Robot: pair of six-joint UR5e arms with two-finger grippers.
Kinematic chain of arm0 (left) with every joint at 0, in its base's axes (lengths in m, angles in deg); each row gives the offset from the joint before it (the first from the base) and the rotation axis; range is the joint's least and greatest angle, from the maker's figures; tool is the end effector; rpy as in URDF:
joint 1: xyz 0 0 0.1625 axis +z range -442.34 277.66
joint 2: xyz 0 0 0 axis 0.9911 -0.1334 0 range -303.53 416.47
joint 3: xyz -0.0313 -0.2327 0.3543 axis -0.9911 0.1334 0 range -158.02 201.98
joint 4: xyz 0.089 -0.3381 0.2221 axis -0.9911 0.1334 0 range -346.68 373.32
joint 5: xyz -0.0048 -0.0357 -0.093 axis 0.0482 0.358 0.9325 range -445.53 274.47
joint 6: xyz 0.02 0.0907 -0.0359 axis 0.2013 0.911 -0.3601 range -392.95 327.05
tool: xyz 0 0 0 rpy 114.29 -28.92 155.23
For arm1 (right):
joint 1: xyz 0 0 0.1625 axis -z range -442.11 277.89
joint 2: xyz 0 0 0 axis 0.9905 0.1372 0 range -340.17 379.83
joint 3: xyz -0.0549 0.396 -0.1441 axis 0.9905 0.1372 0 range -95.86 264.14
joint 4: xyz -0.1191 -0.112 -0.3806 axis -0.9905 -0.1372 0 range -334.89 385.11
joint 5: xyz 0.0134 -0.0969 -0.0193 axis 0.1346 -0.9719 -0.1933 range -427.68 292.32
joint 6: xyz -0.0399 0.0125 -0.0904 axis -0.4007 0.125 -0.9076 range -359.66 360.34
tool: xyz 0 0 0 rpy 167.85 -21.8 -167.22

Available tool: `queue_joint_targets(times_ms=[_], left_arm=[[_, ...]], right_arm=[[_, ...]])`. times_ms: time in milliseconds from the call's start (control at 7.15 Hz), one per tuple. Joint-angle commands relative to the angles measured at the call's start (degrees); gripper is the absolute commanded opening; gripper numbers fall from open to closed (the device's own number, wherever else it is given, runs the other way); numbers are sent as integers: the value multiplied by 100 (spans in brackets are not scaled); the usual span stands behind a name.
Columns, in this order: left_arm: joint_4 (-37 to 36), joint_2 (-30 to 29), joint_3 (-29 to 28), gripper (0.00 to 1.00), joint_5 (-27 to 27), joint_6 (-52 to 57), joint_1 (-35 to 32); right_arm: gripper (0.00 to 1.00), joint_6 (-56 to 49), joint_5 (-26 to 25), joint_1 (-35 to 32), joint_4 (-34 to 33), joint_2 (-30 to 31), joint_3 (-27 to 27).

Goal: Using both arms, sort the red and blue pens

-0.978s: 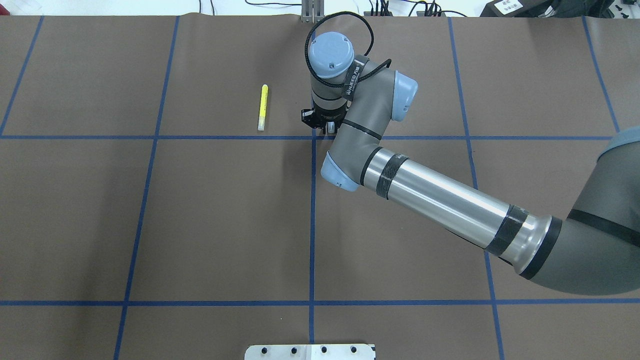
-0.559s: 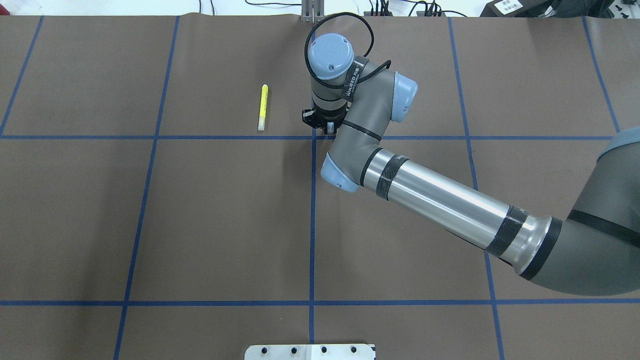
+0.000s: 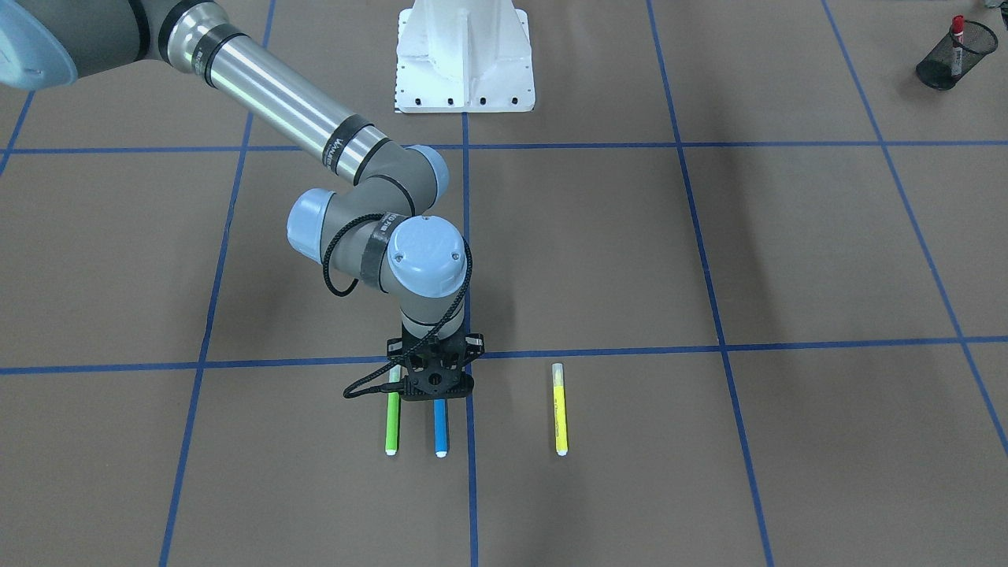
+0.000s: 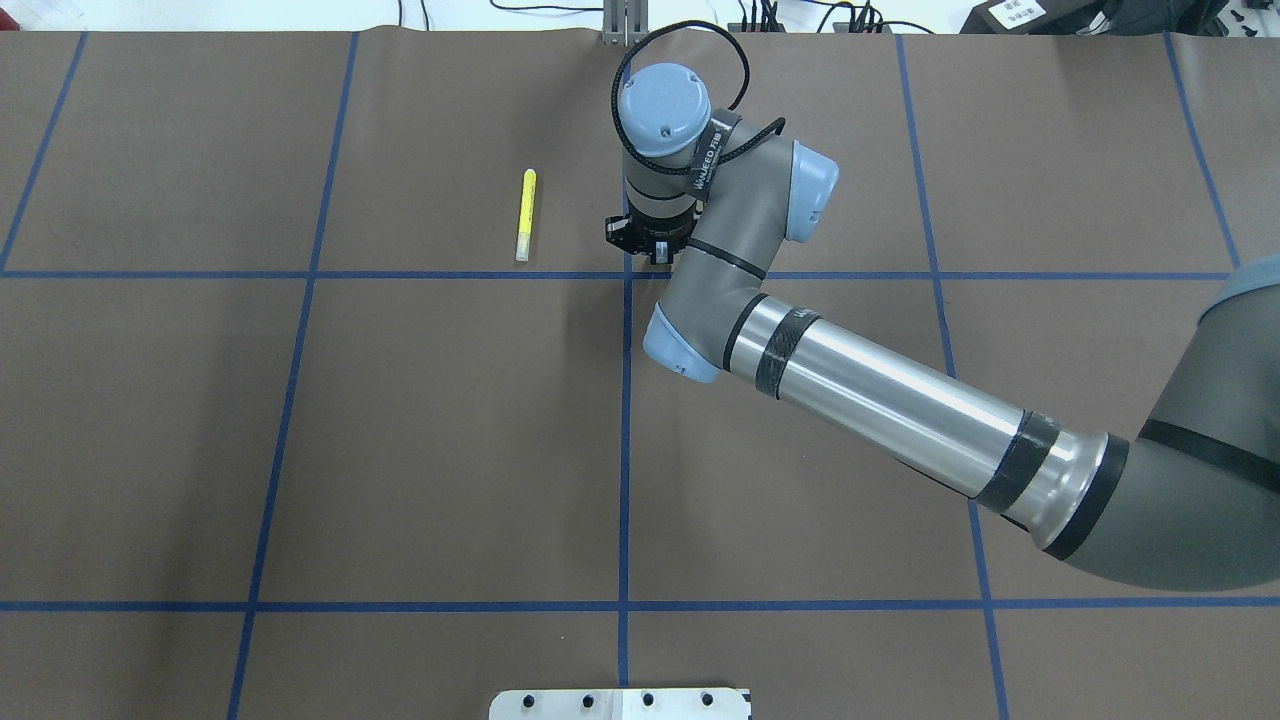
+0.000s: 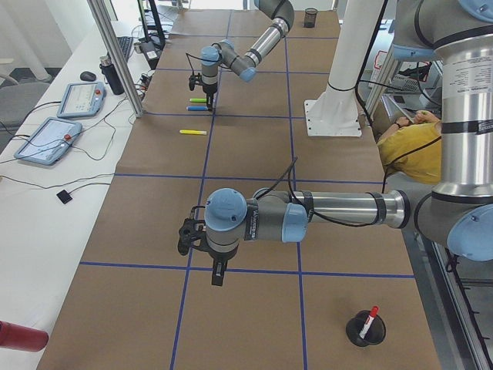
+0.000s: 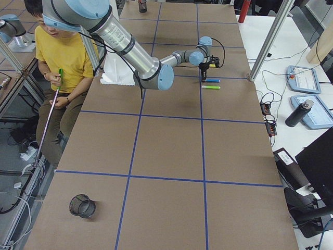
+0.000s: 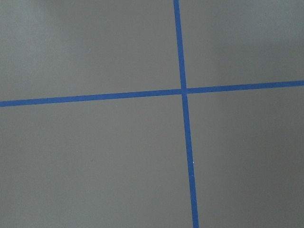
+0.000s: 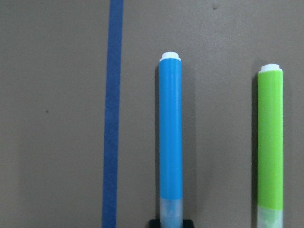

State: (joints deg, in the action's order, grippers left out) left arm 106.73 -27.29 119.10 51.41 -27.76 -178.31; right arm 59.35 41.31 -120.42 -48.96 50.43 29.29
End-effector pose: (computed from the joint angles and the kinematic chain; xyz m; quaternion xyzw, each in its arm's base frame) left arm -0.1071 -0.4417 0.6393 0.0729 0.3928 0.0087 0.9167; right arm -0.6125 -0.6125 0.2256 0.0652 -0.3668 0.0026 0.9280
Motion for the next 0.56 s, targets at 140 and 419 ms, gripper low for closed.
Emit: queue_joint_targets(times_ms=[140,419], left_arm=[[-16,0,-9,100,-9,-44,0],[-86,35,-18,100,-52,-35,9]], right_arm=[[0,-624,34,-159,-1008,426,-1488],[0,-742,244,-326,-1320,1233,-2745]])
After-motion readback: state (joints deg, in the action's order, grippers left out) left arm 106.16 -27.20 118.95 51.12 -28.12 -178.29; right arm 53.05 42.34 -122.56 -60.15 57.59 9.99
